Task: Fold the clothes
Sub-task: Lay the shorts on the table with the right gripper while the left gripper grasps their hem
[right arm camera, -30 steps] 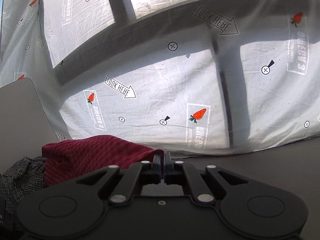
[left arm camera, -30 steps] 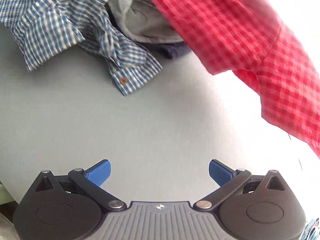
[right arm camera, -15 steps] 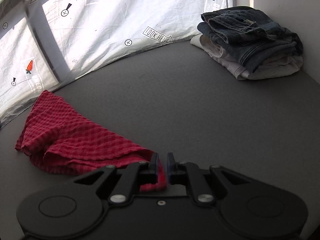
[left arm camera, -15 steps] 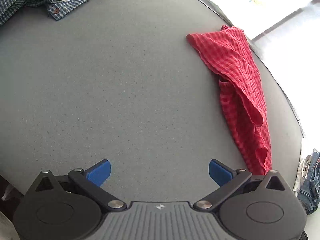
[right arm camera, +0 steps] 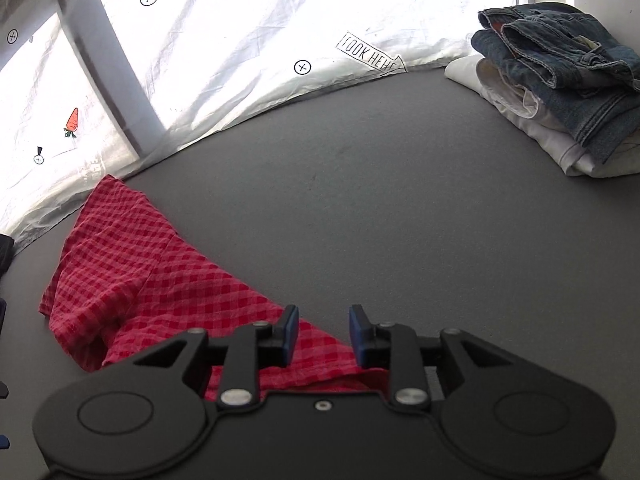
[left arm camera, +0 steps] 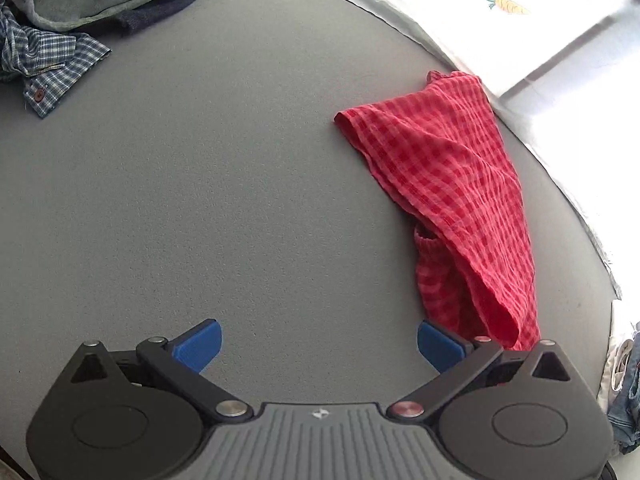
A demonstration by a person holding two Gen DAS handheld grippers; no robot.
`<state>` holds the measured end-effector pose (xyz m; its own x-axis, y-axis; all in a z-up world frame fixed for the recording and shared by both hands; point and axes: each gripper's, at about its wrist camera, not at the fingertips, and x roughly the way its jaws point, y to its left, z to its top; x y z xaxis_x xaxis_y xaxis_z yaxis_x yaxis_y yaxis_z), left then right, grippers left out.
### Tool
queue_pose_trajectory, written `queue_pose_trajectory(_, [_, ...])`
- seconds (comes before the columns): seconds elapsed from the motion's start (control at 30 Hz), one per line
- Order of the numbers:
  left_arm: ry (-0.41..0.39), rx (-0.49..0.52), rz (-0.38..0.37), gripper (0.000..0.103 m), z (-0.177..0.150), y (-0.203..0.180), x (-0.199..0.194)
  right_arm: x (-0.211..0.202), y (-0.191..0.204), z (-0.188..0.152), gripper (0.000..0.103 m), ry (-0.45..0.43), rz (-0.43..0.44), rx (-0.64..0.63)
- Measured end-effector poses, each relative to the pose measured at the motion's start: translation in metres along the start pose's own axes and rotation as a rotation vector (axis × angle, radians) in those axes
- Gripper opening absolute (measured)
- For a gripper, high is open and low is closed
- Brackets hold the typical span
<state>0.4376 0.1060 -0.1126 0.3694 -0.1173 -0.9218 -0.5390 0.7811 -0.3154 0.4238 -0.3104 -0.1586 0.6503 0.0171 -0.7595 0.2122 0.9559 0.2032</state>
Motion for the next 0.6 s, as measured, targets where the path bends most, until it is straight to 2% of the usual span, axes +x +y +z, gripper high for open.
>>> queue_pose_trajectory(0.07, [-0.029,-0.015,-0.005,0.103,0.014,0.002,0.005,0.015,0.008,0.003,0.038,0.022,-0.003,-0.025])
queue_pose_trajectory(0.17, [-0.108,0.018,-0.002,0.103,0.036,-0.004,0.011,0.033,0.018,0.006,0.044,0.055,0.005,-0.059])
queue_pose_trajectory(0.27, [-0.133,0.039,-0.007,0.103,0.062,-0.014,0.029,0.050,0.028,0.010,0.046,0.085,0.006,-0.085])
queue_pose_trajectory(0.3, [-0.137,0.052,-0.014,0.103,0.071,-0.018,0.036,0.056,0.030,0.012,0.051,0.096,0.004,-0.087])
queue_pose_trajectory(0.37, [-0.156,0.091,-0.020,0.101,0.084,-0.028,0.051,0.059,0.034,0.016,0.054,0.087,0.020,-0.097])
queue_pose_trajectory(0.43, [-0.182,0.148,-0.001,0.093,0.098,-0.040,0.069,0.062,0.038,0.018,0.055,0.088,0.014,-0.119])
queue_pose_trajectory(0.47, [-0.183,0.173,0.015,0.090,0.103,-0.046,0.076,0.065,0.039,0.021,0.057,0.088,0.013,-0.125])
queue_pose_trajectory(0.53, [-0.182,0.229,0.025,0.077,0.113,-0.060,0.091,0.065,0.039,0.021,0.062,0.087,0.019,-0.122])
queue_pose_trajectory(0.6, [-0.187,0.279,0.028,0.071,0.118,-0.071,0.102,0.065,0.040,0.020,0.064,0.083,0.022,-0.129])
